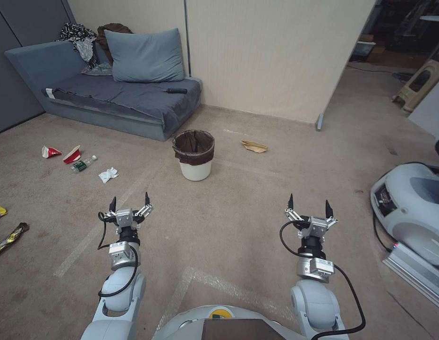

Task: Pick up the trash bin, then pick up the garbage from the floor and place it into the trash bin.

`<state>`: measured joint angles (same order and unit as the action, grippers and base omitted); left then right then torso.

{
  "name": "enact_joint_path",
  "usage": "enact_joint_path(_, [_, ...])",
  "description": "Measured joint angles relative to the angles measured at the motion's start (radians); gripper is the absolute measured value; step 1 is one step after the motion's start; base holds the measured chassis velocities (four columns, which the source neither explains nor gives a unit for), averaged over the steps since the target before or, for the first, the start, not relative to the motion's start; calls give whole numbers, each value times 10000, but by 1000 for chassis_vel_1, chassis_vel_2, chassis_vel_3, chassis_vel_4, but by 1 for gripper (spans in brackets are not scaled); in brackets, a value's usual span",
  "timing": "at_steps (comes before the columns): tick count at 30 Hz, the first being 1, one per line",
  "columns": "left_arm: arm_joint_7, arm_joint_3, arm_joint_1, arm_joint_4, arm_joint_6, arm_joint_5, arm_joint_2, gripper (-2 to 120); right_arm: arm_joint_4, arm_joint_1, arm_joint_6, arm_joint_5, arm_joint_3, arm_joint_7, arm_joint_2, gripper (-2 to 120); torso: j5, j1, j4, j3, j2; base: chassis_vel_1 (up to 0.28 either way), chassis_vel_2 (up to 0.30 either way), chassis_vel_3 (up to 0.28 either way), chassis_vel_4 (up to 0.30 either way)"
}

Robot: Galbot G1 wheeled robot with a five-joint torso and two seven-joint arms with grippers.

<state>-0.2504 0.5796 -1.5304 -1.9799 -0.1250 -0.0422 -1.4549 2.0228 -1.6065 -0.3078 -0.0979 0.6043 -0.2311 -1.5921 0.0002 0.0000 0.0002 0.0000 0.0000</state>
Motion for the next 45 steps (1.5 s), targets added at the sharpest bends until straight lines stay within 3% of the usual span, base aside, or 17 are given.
enact_joint_path(33, [-41,39,-56,-165,-1,-26,24,100,-14,57,-120,-225,-20,-70,-103,100,-5,1,-4,1,0,-225,224,217,-223])
enact_joint_path(45, [-82,66,-80,-253,-9,-106,60,100,-67,67,-174,-337,-44,-114,-158,100,-2,0,-2,-1,0,-11,4,5,-9])
